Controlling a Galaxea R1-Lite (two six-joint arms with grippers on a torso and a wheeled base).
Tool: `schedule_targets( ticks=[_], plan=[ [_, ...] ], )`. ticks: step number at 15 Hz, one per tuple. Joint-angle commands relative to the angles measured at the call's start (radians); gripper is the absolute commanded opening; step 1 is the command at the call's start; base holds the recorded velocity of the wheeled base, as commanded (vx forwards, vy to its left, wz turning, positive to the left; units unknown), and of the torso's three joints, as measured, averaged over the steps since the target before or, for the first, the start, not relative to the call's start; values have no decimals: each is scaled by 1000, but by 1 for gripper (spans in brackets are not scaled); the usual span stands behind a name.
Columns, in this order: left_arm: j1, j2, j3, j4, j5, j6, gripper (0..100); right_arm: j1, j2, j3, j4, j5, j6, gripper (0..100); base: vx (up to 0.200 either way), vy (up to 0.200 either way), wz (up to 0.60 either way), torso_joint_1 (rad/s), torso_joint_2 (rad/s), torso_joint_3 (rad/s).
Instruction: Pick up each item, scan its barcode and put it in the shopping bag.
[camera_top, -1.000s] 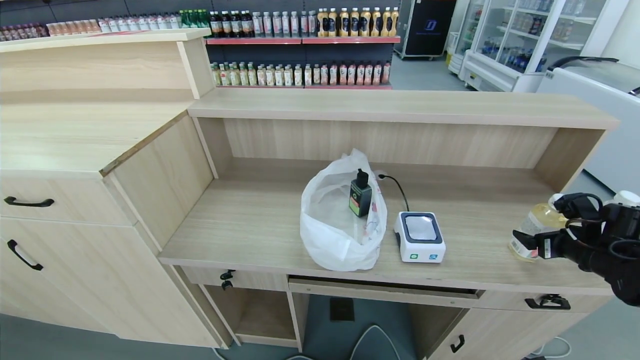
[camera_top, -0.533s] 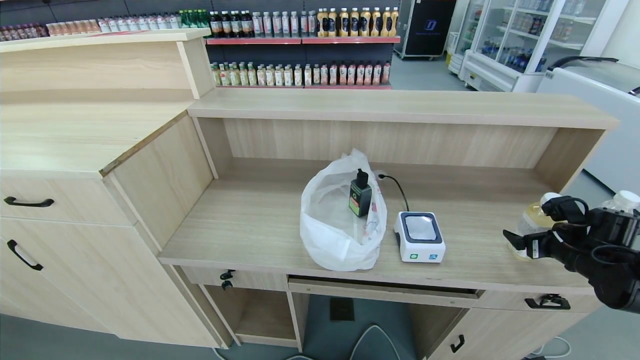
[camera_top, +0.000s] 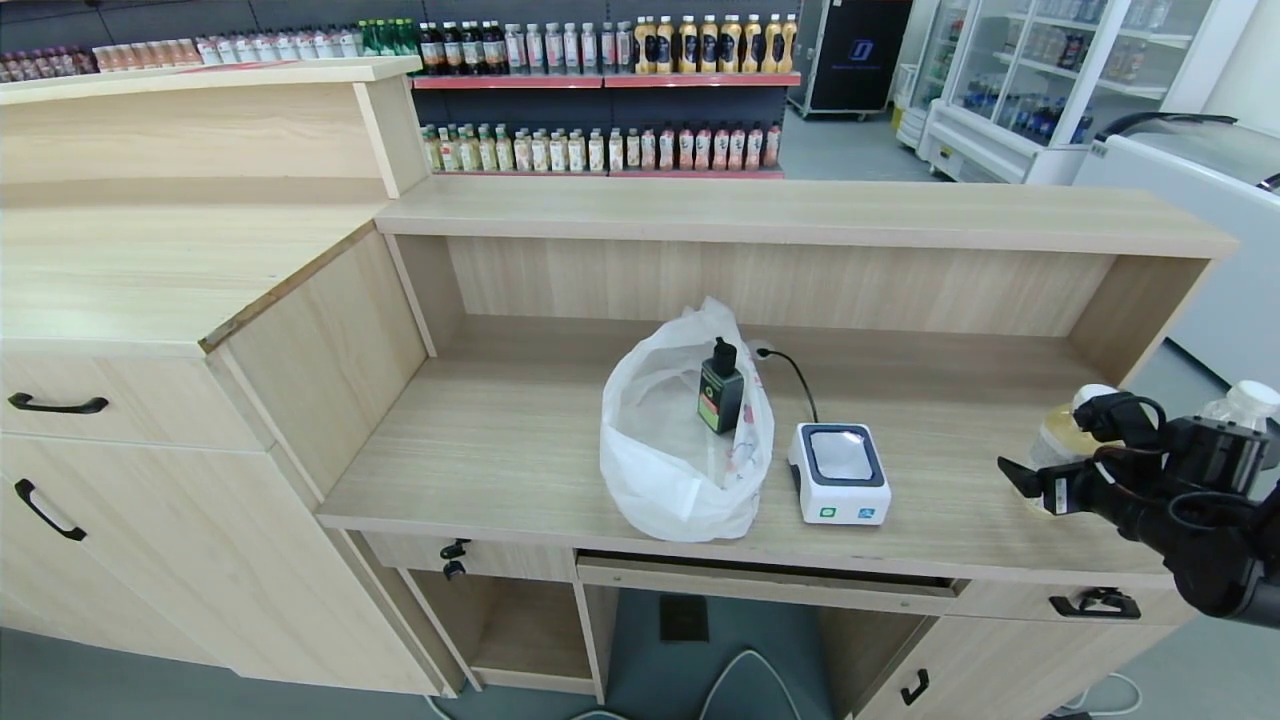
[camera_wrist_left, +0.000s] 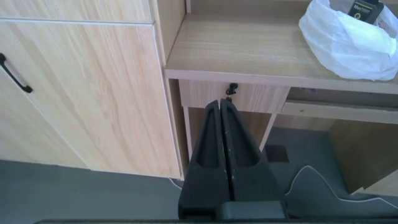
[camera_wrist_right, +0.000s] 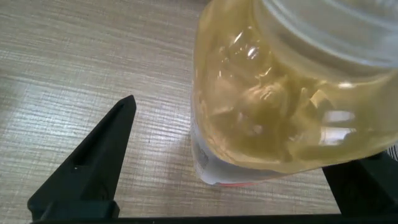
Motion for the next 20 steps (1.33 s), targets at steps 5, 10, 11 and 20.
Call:
schedule_targets(
  ticks=[5,10,11,20],
  plan=[
    [0,0,0,0,0,1,0,-9,33,-51,-15,0,5,100,0,0,0,0,0,0],
    [0,0,0,0,0,-1,0,-6,74,-114,-20,0,1,100,0,0,0,0,0,0],
    [0,0,0,0,0,1,0,-4,83,-114,-20,2,1,100,0,0,0,0,0,0],
    [0,0,0,0,0,-1,0,-3,83,-122,-72,0,-7,0,0,0,0,0,0,0]
  ],
)
